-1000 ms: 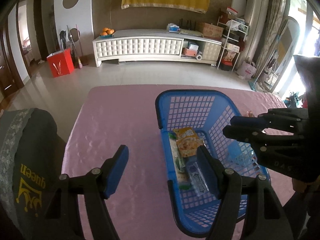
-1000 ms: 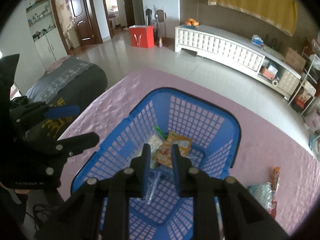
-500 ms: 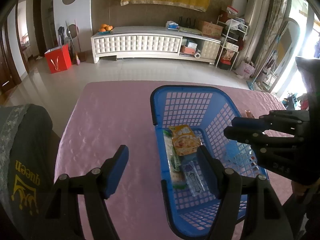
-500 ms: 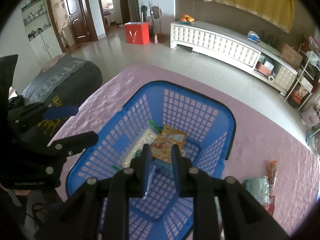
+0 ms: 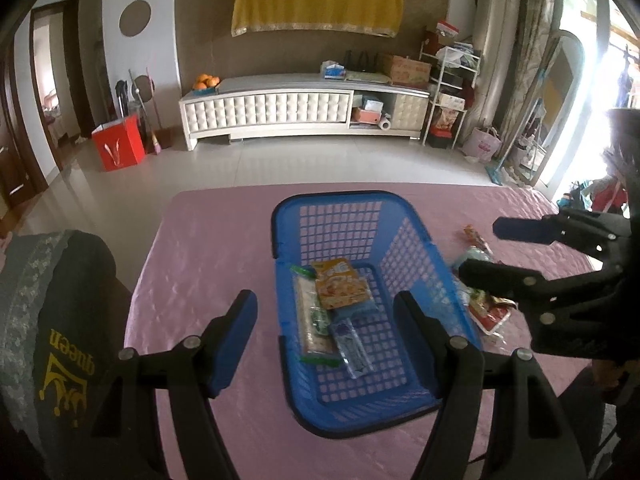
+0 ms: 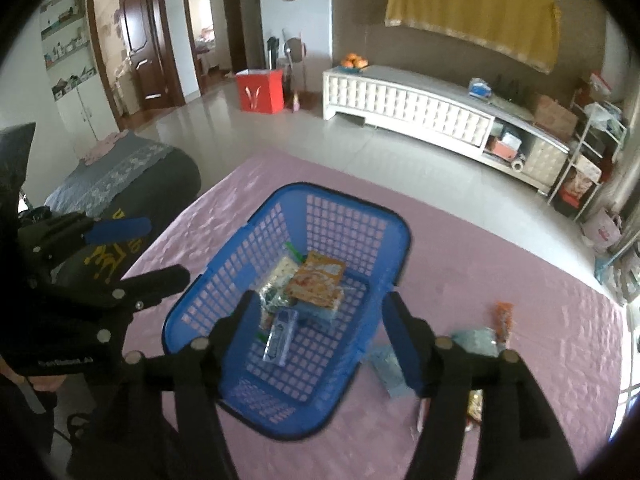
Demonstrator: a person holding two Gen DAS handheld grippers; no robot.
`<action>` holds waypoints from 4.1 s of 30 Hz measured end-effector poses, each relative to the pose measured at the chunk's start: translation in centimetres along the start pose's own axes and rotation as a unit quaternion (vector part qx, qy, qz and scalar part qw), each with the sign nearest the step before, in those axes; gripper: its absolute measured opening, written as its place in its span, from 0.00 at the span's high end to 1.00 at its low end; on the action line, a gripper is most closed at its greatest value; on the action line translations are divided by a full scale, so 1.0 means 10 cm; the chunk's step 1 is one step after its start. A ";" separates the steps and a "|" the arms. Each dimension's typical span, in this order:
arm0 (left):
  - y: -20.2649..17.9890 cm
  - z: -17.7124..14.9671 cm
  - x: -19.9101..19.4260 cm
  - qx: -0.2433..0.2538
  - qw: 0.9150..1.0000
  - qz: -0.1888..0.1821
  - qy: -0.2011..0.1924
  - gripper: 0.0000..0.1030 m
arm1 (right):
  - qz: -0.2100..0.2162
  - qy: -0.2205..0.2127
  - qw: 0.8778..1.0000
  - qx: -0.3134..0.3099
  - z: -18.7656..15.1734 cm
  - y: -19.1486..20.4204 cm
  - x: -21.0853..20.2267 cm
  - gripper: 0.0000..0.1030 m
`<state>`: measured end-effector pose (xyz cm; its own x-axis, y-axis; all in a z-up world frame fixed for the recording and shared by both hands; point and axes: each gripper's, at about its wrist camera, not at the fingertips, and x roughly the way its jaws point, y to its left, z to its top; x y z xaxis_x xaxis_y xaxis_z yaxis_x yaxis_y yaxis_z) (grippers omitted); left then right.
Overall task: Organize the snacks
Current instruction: 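Withdraw both open tools from the basket back toward the snack pile, then grasp a light blue striped bag with the left tool while the right tool grasps another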
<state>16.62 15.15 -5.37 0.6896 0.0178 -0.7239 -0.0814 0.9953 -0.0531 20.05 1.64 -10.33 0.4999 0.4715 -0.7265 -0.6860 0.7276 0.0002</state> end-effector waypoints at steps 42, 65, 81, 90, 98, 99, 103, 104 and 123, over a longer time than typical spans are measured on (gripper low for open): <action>-2.20 -0.07 0.40 0.088 0.995 -0.030 0.024 0.00 | -0.085 -0.036 0.994 0.065 -1.23 -1.73 -0.75 0.01; -2.15 -0.32 1.54 -0.162 0.983 0.037 0.079 0.01 | -0.037 0.036 0.997 0.052 -1.15 -2.42 0.22 0.01; -2.07 -0.31 2.14 -0.255 0.955 0.146 0.047 0.23 | 0.017 0.072 0.996 0.043 -1.03 -2.55 1.04 0.18; -1.88 -0.33 2.57 -0.285 0.937 0.184 0.086 0.27 | 0.032 0.075 0.995 0.055 -1.07 -2.59 1.10 0.18; -1.81 -0.36 2.64 -0.284 0.943 0.154 0.078 0.44 | 0.040 0.084 0.994 0.061 -1.03 -2.52 1.16 0.18; -1.80 -0.37 2.63 -0.282 0.945 0.148 0.078 0.45 | 0.038 0.086 0.994 0.060 -1.01 -2.50 1.18 0.18; -1.80 -0.48 2.44 -0.275 0.949 0.133 0.073 0.46 | 0.038 0.094 0.994 0.044 -0.92 -2.37 1.25 0.18; -1.81 -0.50 2.41 -0.272 0.950 0.133 0.070 0.46 | 0.038 0.099 0.994 0.037 -0.91 -2.32 1.28 0.18; -1.58 -0.76 2.00 -0.275 0.957 0.082 0.040 0.46 | 0.015 0.144 0.989 0.024 -1.09 -2.11 1.51 0.40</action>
<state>26.20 -0.89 -24.21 0.5795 0.1406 -0.8028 -0.5654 0.7788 -0.2717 36.37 -12.00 -28.79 0.3032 0.3374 -0.8912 -0.6685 0.7418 0.0534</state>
